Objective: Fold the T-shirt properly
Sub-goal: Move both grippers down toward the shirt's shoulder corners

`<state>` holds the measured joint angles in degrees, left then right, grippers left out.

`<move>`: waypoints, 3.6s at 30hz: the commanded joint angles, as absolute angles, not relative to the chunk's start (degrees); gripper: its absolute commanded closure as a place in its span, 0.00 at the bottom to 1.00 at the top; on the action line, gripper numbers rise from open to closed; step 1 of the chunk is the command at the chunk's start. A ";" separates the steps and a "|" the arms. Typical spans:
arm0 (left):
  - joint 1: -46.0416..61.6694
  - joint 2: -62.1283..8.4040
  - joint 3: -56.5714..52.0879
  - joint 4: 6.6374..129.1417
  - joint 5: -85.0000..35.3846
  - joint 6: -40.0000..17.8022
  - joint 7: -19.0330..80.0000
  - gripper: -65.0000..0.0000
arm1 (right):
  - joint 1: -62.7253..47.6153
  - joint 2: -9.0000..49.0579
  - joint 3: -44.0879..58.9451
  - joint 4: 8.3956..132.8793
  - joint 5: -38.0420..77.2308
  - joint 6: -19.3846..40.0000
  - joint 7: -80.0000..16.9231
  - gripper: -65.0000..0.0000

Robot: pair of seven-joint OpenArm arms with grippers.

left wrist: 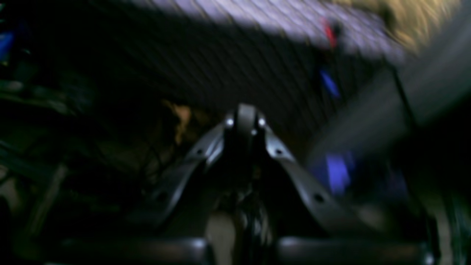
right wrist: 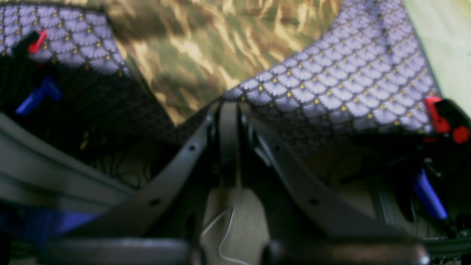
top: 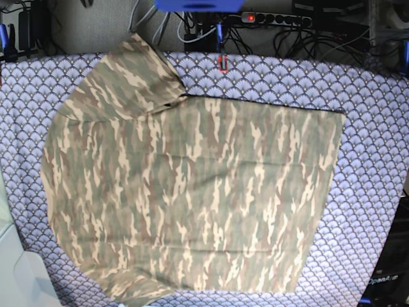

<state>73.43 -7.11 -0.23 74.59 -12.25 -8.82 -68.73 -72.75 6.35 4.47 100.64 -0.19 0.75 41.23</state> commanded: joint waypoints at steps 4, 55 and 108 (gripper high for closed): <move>75.00 -12.44 -0.13 83.30 -17.89 -9.01 -61.23 1.00 | -73.89 6.37 4.18 109.05 0.66 0.75 35.74 1.00; 62.81 -13.58 -31.96 112.92 -34.59 -9.63 -2.51 0.70 | -28.97 11.12 30.29 85.76 65.19 31.69 -49.19 0.58; 46.73 -12.35 -32.13 112.31 -34.42 -9.27 14.55 0.70 | -26.07 12.88 24.66 83.47 49.27 31.69 -49.19 1.00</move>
